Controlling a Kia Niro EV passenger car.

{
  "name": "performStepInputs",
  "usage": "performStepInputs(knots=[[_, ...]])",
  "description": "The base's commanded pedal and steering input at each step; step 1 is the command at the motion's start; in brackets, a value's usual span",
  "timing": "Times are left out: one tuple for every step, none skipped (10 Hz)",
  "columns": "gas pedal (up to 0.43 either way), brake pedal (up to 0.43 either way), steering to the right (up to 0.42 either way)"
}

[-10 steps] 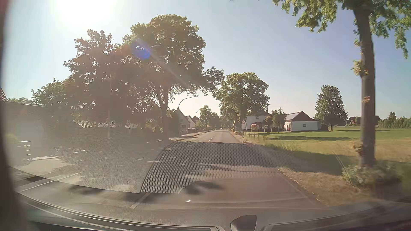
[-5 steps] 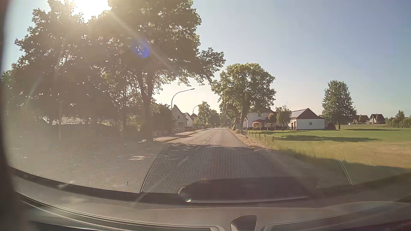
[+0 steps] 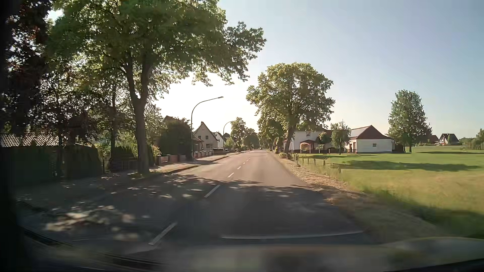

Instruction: Follow the waypoints while adhering to traffic rules and regulations

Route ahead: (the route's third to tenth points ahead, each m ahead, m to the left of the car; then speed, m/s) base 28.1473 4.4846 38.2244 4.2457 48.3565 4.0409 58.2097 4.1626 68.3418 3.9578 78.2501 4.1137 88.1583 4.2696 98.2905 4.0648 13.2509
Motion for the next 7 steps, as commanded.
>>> performStepInputs(knots=[[0.0,0.006,0.003],[0.0,0.006,0.003],[0.0,0.006,0.003],[0.0,0.006,0.001],[0.0,0.006,-0.001],[0.0,0.006,-0.001],[0.0,0.006,-0.001]])
